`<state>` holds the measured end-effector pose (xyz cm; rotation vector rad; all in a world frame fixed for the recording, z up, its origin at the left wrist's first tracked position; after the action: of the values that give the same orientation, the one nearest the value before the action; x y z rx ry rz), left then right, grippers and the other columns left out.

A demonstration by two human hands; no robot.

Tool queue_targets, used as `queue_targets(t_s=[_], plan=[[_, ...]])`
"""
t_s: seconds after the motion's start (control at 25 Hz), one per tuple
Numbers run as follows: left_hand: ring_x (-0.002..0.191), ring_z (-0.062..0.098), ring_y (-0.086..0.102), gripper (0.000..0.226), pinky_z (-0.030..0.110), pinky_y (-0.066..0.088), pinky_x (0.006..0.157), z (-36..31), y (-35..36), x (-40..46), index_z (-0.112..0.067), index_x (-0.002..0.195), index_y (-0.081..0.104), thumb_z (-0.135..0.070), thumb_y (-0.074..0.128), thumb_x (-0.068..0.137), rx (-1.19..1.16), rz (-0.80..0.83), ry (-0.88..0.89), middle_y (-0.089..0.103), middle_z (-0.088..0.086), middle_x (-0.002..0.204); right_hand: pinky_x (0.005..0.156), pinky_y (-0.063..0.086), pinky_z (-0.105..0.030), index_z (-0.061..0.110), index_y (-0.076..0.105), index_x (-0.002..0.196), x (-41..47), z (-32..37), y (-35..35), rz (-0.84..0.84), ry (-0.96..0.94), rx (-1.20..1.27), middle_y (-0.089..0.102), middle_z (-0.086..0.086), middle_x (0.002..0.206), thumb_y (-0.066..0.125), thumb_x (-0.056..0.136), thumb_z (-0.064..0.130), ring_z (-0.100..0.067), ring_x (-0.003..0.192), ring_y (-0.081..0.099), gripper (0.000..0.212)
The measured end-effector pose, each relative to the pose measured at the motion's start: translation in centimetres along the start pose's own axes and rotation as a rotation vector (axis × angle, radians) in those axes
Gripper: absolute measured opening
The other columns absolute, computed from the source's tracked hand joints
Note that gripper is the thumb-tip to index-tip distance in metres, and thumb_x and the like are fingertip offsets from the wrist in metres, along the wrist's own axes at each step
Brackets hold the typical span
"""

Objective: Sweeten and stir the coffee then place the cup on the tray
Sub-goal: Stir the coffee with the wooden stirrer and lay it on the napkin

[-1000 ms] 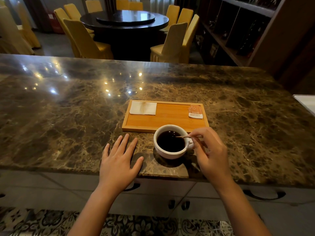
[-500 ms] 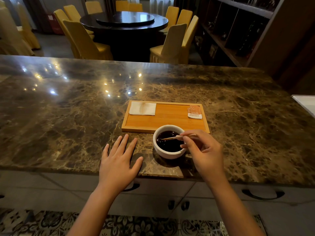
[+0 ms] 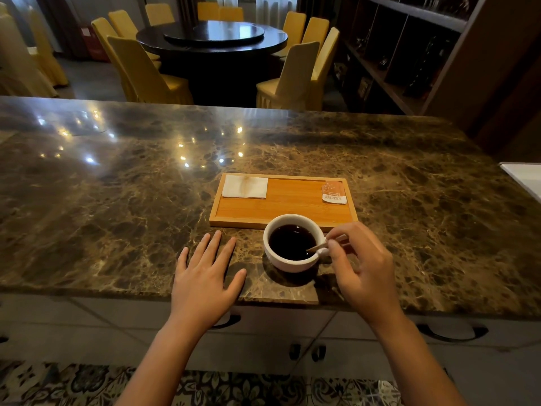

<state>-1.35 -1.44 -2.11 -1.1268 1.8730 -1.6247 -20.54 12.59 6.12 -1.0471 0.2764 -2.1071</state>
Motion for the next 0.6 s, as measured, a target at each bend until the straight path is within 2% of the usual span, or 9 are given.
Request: queue_targets(t_s=[0.12,0.2,0.28,0.36,0.48,0.6], plan=[[0.141,0.015,0.008,0.067,0.05,0.011,0.115,0.0,0.1,0.1,-0.032,0.142,0.022,-0.062,0.015,0.083,0.001,0.001,-0.002,0.019,0.001,0.154,0.062,0.048,-0.012,0.014,0.061,0.084,-0.1,-0.4,0.2,-0.02,0.112,0.133,0.064,0.005,0.078,0.057,0.087,0.014,-0.007,0.073,0.061,0.005],[0.141,0.015,0.009,0.067,0.05,0.012,0.114,-0.1,0.1,0.1,-0.031,0.142,0.023,-0.062,0.015,0.083,-0.001,-0.001,-0.003,0.02,0.001,0.153,0.064,0.055,-0.023,0.014,0.064,0.087,-0.1,-0.7,0.9,-0.01,0.187,0.229,0.067,0.002,0.083,0.06,0.086,0.009,-0.011,0.076,0.066,0.007],[0.141,0.016,0.011,0.067,0.051,0.012,0.114,-0.1,0.1,0.1,-0.031,0.142,0.025,-0.061,0.016,0.083,0.0,-0.005,-0.001,0.022,0.002,0.153,0.066,0.058,-0.027,0.012,0.066,0.09,0.1,-0.8,1.4,-0.027,0.207,0.293,0.068,-0.001,0.088,0.059,0.085,0.012,-0.012,0.079,0.067,0.008],[0.141,0.017,0.012,0.066,0.051,0.013,0.114,0.0,0.0,0.0,-0.03,0.141,0.027,-0.06,0.018,0.083,-0.003,-0.012,0.0,0.024,0.003,0.152,0.068,0.056,-0.021,0.007,0.066,0.092,0.4,-0.7,1.6,-0.036,0.127,0.238,0.068,-0.004,0.089,0.058,0.085,0.012,-0.011,0.08,0.066,0.011],[0.141,0.017,0.013,0.065,0.051,0.013,0.114,0.0,0.0,0.0,-0.03,0.141,0.028,-0.06,0.019,0.083,-0.005,-0.016,0.002,0.025,0.003,0.152,0.073,0.045,-0.009,0.002,0.061,0.093,0.3,-0.7,1.3,-0.005,-0.058,-0.026,0.061,-0.003,0.089,0.058,0.088,0.007,-0.005,0.082,0.056,0.008],[0.141,0.016,0.012,0.066,0.05,0.012,0.114,0.0,0.1,0.0,-0.031,0.141,0.026,-0.06,0.018,0.083,-0.004,-0.013,0.002,0.024,0.002,0.152,0.068,0.04,-0.006,0.007,0.055,0.091,-0.3,-0.7,0.8,-0.016,-0.065,-0.076,0.053,0.002,0.086,0.045,0.088,0.015,0.001,0.078,0.047,0.013]])
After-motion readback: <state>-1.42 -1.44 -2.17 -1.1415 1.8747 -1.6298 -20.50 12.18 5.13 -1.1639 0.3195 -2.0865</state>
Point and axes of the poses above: each hand's wrist, its own x-axis towards the middle knuckle, its own y-axis out of the palm, z = x × y, the point moved 2 cm from there along x, towards the middle knuckle
